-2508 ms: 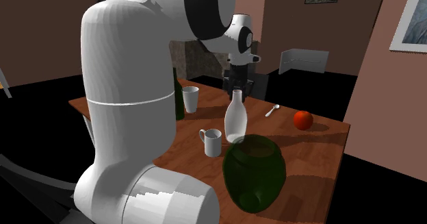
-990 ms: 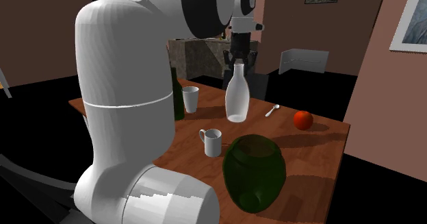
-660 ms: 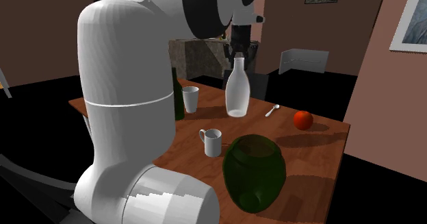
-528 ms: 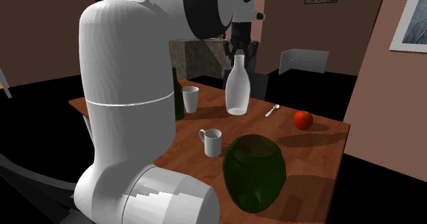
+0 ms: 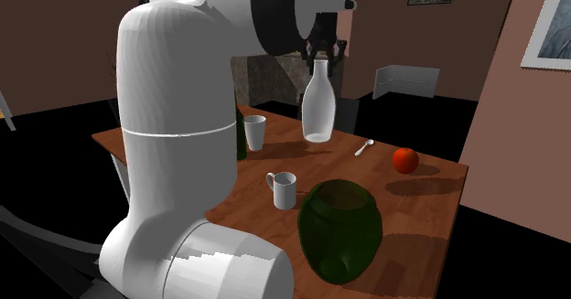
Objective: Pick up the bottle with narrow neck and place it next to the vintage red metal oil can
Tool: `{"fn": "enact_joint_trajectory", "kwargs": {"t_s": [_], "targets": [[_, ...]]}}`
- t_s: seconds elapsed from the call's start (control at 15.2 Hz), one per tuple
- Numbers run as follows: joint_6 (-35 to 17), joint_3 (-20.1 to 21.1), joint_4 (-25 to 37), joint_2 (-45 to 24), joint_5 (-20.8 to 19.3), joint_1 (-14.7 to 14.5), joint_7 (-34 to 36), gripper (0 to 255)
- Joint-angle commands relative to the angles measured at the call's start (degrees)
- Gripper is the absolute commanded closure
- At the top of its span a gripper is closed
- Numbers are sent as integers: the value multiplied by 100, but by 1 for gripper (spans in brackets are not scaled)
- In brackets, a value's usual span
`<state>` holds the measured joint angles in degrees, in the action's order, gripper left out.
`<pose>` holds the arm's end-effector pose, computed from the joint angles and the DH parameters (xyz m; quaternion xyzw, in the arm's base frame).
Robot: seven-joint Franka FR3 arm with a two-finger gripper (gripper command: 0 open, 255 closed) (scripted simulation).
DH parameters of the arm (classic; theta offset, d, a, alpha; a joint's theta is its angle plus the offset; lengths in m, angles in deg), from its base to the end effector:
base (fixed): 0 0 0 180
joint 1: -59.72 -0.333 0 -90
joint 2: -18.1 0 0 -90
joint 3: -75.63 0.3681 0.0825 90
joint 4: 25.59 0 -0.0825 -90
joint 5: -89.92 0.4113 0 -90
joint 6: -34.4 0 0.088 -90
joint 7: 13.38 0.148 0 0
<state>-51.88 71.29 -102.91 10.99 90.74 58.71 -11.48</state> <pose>0.6207 -0.0304 0.6652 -0.9989 0.0447 -0.0163 0.0023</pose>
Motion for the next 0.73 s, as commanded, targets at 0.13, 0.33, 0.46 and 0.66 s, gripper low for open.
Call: {"fn": "enact_joint_trajectory", "kwargs": {"t_s": [0.13, 0.33, 0.46, 0.66], "targets": [[404, -5, 587, -182, 15, 11, -6, 255], [717, -9, 1064, -346, 30, 23, -11, 255], [942, -12, 1420, -478, 42, 33, -15, 255], [1315, -16, 2038, -724, 66, 54, -21, 255]]}}
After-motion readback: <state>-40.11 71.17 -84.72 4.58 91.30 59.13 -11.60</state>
